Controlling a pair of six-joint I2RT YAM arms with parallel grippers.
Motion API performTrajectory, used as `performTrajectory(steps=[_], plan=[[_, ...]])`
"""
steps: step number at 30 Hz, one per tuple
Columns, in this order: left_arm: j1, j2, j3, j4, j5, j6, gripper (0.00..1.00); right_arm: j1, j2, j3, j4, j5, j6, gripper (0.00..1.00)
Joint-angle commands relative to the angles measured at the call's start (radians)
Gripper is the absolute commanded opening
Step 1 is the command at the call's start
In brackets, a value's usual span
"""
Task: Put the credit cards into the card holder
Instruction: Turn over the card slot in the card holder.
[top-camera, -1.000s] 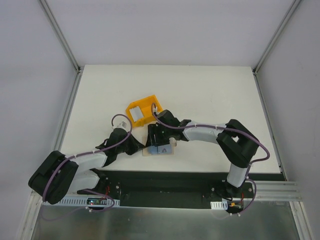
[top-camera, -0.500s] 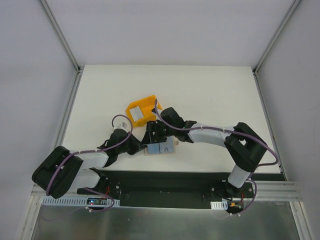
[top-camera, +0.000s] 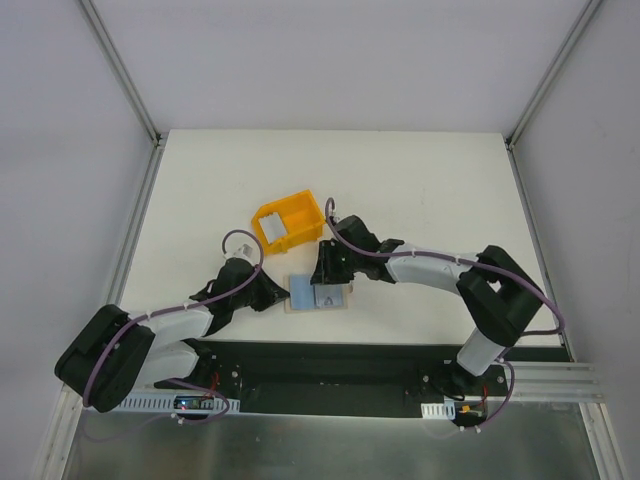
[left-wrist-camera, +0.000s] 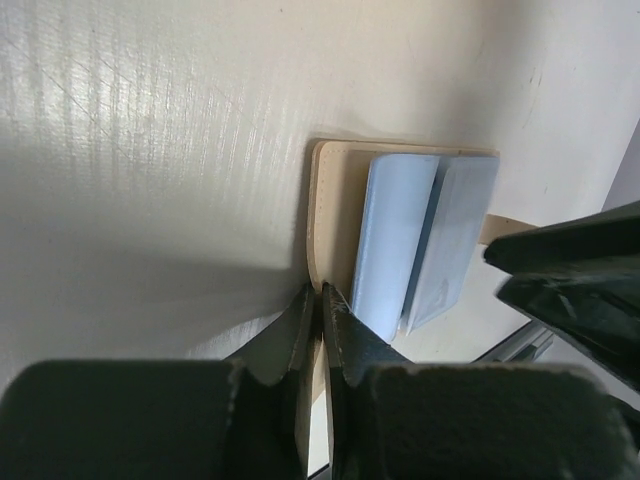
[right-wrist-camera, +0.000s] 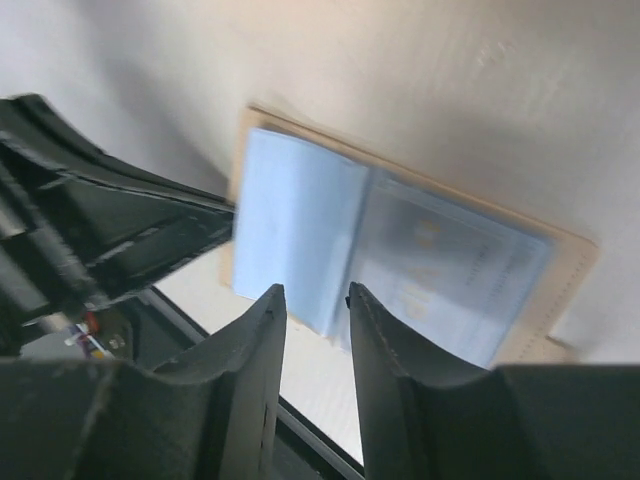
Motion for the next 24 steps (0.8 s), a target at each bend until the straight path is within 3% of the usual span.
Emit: performTrajectory(steps=[1, 18, 24], plan=[[0.009, -0.020, 0.022, -0.054, -0.002, 0.047, 0.05, 0.002, 0.042, 0.014, -0.101, 0.046, 0.000, 0.33], [0.007, -0.060, 0.016, -0.066, -0.036, 0.044, 0.12, 0.002, 0.111, 0.064, -0.181, 0.042, -0.033, 0.28], [0.009, -0.051, 0.013, -0.049, -0.033, 0.040, 0.06, 0.002, 0.113, 0.066, -0.181, 0.033, -0.036, 0.28]])
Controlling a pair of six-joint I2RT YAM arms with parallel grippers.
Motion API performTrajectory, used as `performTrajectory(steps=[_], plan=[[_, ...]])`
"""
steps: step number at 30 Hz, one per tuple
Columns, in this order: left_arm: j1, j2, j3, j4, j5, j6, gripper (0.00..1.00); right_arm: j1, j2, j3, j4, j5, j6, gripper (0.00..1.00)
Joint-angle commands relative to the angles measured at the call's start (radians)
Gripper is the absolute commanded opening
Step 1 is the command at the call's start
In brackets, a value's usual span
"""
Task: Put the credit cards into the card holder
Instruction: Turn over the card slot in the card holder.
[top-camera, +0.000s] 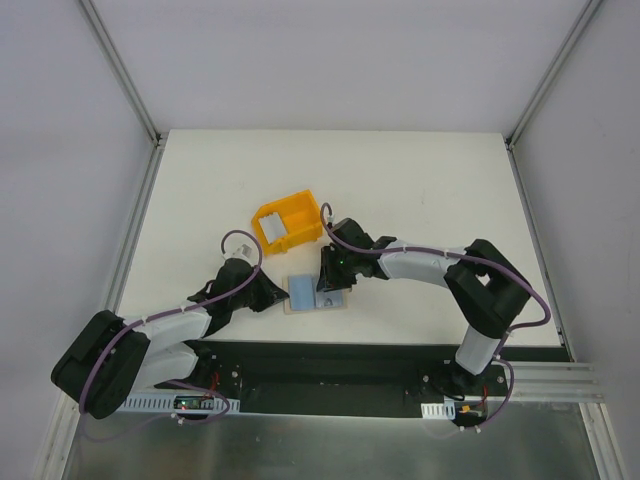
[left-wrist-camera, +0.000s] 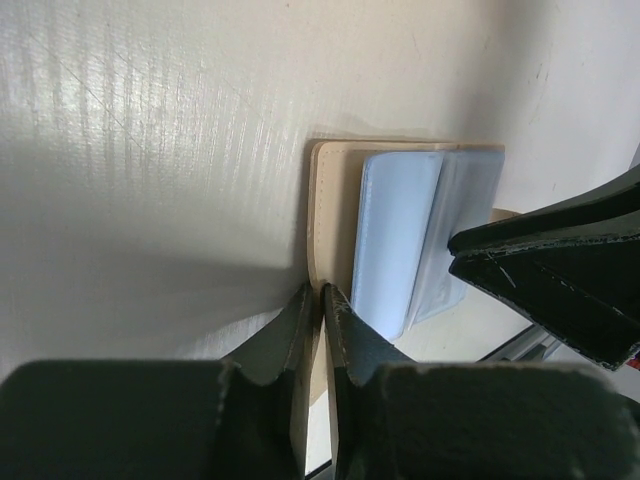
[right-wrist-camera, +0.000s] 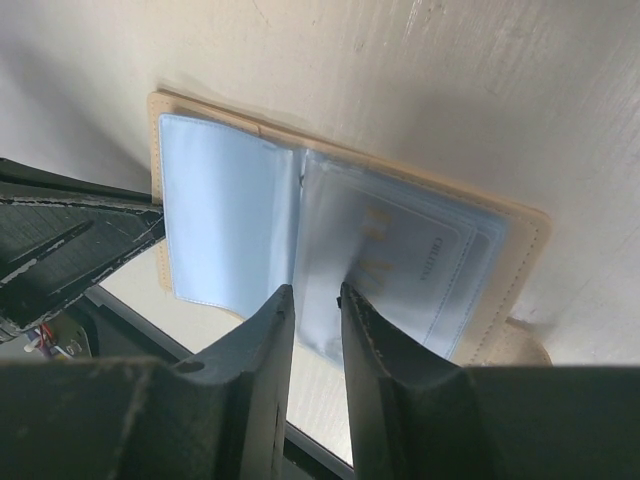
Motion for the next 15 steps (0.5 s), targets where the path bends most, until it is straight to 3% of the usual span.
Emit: performTrajectory(steps=[1, 3, 10, 15], plan=[[0.009, -0.010, 0.006, 0.006, -0.024, 0.013, 0.04, 0.002, 0.022, 0.020, -0.040, 0.006, -0.021, 0.28], [0.009, -0.022, -0.002, 0.008, -0.030, 0.005, 0.00, 0.000, 0.022, 0.023, -0.041, 0.007, -0.023, 0.29], [0.009, -0.028, -0.008, 0.005, -0.035, 0.010, 0.00, -0.001, -0.024, 0.082, -0.043, -0.008, -0.072, 0.33], [0.009, -0.038, -0.011, 0.000, -0.047, 0.004, 0.00, 0.000, -0.061, 0.222, -0.066, -0.006, -0.150, 0.49]])
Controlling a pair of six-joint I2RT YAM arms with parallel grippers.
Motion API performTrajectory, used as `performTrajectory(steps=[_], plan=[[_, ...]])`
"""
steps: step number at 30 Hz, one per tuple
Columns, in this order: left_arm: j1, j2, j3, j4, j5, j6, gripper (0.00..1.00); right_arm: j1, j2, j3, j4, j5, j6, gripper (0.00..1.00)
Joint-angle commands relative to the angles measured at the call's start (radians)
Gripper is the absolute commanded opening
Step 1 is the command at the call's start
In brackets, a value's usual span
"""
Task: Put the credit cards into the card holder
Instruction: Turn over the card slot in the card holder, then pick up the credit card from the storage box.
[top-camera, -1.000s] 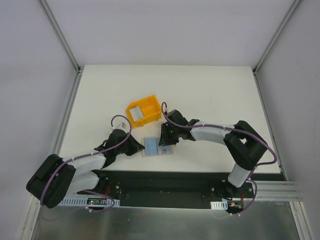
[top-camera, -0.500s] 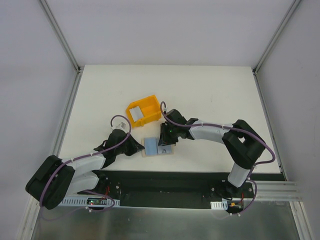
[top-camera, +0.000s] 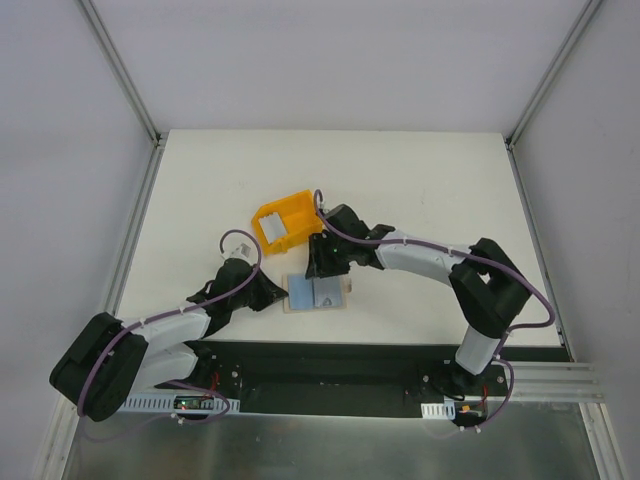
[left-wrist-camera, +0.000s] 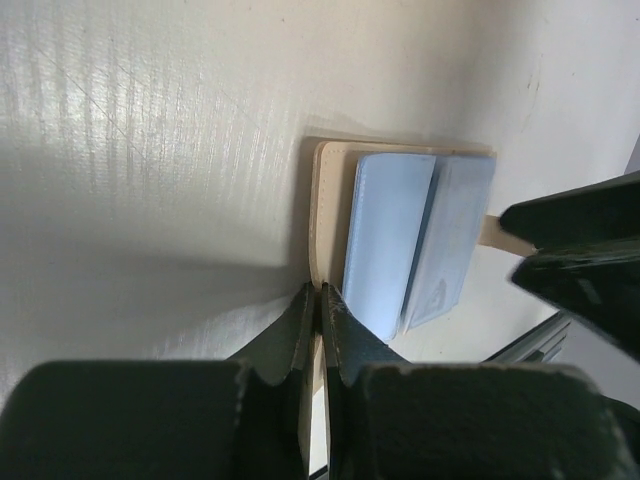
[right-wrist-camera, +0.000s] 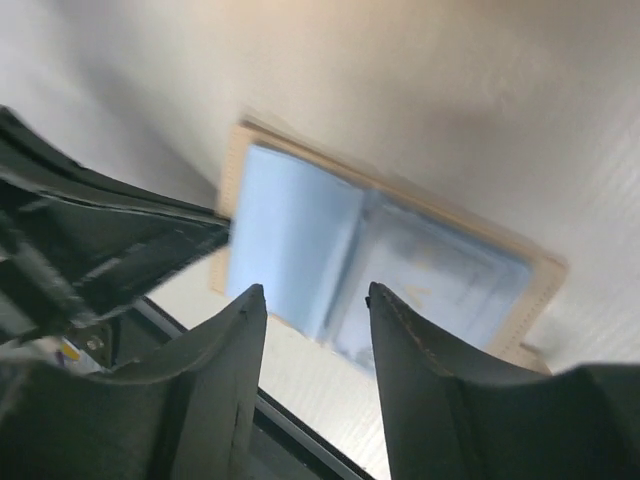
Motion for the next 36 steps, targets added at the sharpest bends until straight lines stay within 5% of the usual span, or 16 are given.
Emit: performTrajectory(steps=[1, 10, 21, 36], plan=[[0.009, -0.028, -0.010, -0.006, -0.036, 0.006, 0.00, -0.001, -0.054, 0.175, -0.026, 0.000, -0.100, 0.52], [0.013, -0.062, -0.004, -0.083, -0.098, 0.000, 0.00, -0.052, 0.144, 0.500, -0.095, -0.026, -0.145, 0.66], [0.043, -0.073, -0.013, -0.101, -0.107, -0.001, 0.00, -0.098, 0.434, 0.807, -0.158, -0.134, -0.164, 0.69], [0.061, -0.063, -0.003, -0.116, -0.091, 0.019, 0.00, -0.115, 0.568, 0.948, -0.232, -0.189, -0.136, 0.72]])
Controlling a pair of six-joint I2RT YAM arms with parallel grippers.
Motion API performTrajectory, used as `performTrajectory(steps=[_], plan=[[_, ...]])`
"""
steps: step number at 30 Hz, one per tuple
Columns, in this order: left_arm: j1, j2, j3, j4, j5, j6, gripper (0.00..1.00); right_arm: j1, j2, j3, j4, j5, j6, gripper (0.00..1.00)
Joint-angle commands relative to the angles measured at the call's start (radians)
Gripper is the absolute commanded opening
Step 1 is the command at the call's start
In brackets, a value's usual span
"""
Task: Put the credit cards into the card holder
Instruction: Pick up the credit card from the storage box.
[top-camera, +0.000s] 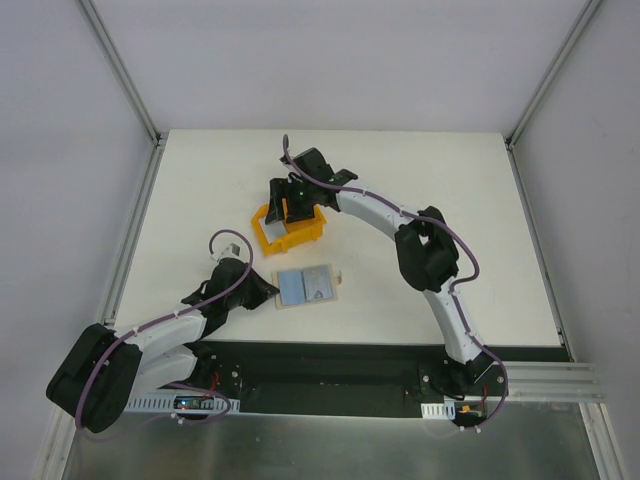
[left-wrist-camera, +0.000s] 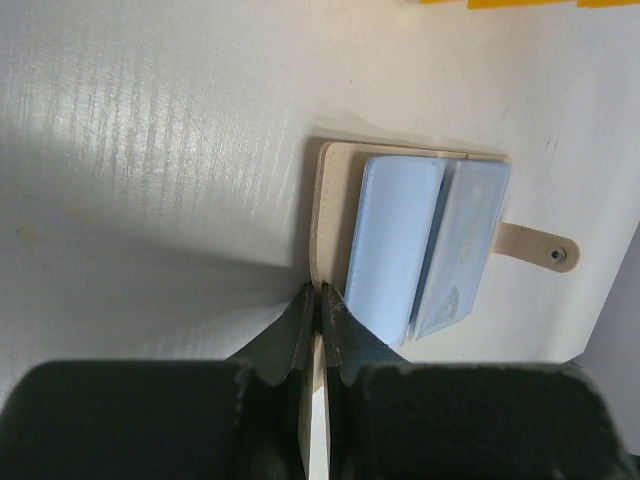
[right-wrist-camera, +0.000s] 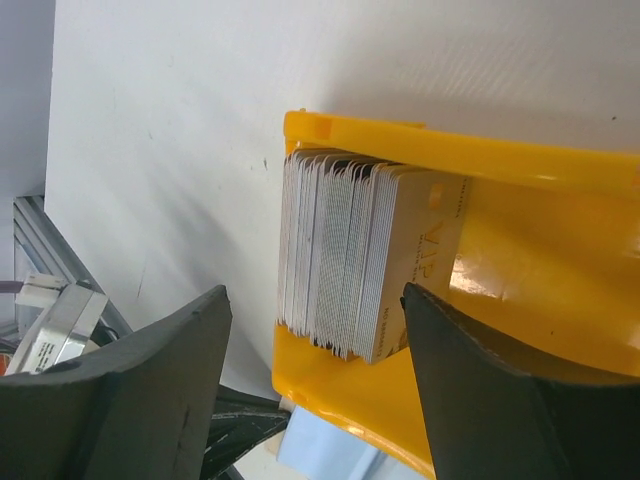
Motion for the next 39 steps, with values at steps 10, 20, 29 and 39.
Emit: performTrajectory(steps=[10, 20, 29, 39], plan=[[0.026, 0.007, -0.001, -0.031, -0.005, 0.027, 0.00, -0.008, 0.070, 0.089, -0.044, -0.095, 0.001, 0.74], [0.032, 0.019, 0.001, -0.022, 0.015, 0.028, 0.00, -0.009, 0.009, 0.061, -0.012, -0.088, -0.012, 0.49], [0.035, 0.021, -0.004, -0.011, 0.024, 0.028, 0.00, -0.009, -0.025, 0.043, -0.012, -0.074, -0.021, 0.32], [0.037, 0.019, -0.007, -0.008, 0.030, 0.027, 0.00, -0.012, -0.064, 0.017, -0.012, -0.040, -0.035, 0.18]])
